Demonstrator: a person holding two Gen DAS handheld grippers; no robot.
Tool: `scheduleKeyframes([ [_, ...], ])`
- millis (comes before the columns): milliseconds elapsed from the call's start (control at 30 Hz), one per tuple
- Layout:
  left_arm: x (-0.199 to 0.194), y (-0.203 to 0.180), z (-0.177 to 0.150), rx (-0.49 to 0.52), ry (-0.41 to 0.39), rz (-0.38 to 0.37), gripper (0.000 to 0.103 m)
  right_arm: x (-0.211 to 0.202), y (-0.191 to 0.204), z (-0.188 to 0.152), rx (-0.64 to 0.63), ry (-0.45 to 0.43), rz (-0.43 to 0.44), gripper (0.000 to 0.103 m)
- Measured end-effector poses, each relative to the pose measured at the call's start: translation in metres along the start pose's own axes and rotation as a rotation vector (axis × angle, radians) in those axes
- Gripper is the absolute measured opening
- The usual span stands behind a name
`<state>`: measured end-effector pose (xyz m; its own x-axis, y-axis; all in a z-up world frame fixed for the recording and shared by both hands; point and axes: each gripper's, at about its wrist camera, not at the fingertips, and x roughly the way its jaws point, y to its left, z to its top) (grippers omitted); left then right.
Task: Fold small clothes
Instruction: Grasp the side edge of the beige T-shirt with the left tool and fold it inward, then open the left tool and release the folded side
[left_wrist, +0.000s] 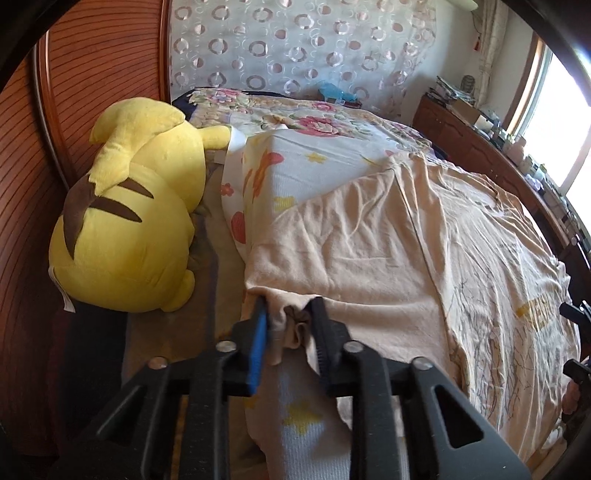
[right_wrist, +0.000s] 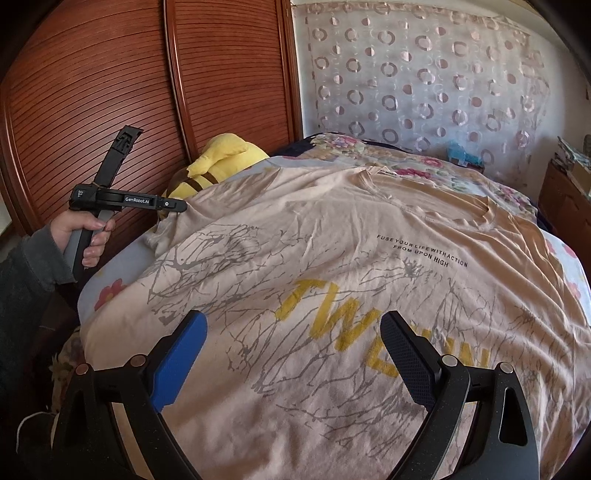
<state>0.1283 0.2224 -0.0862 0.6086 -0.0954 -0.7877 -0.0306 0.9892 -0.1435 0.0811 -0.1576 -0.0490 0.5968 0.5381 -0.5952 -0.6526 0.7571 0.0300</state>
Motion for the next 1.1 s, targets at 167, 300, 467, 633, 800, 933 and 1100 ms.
scheduleKeyframes([
  [167,-0.015,-0.018,0.005,0.061,-0.06,0.053,0.01,-0.01,-0.001,-0.003,0.024,-0.025,-0.002,0.095],
  [300,-0.032,-0.046,0.018,0.109,-0.119,0.024,0.009,-0.015,-0.007,-0.005,0.044,-0.043,-0.013,0.095],
  [467,-0.041,-0.09,0.031,0.186,-0.142,-0.031,0.009,-0.025,-0.017,-0.006,0.077,-0.061,-0.029,0.095],
  [633,-0.048,-0.135,0.031,0.25,-0.146,-0.09,0.009,-0.032,-0.021,-0.009,0.1,-0.08,-0.042,0.095],
  [800,-0.06,-0.149,0.021,0.263,-0.159,-0.134,0.02,-0.029,-0.022,-0.01,0.105,-0.08,-0.051,0.095],
  [933,-0.074,-0.138,0.011,0.241,-0.184,-0.129,0.034,-0.025,-0.019,-0.009,0.103,-0.072,-0.056,0.095],
  [1100,-0.074,-0.122,-0.003,0.216,-0.195,-0.081,0.056,-0.022,-0.018,-0.006,0.09,-0.066,-0.054,0.095],
])
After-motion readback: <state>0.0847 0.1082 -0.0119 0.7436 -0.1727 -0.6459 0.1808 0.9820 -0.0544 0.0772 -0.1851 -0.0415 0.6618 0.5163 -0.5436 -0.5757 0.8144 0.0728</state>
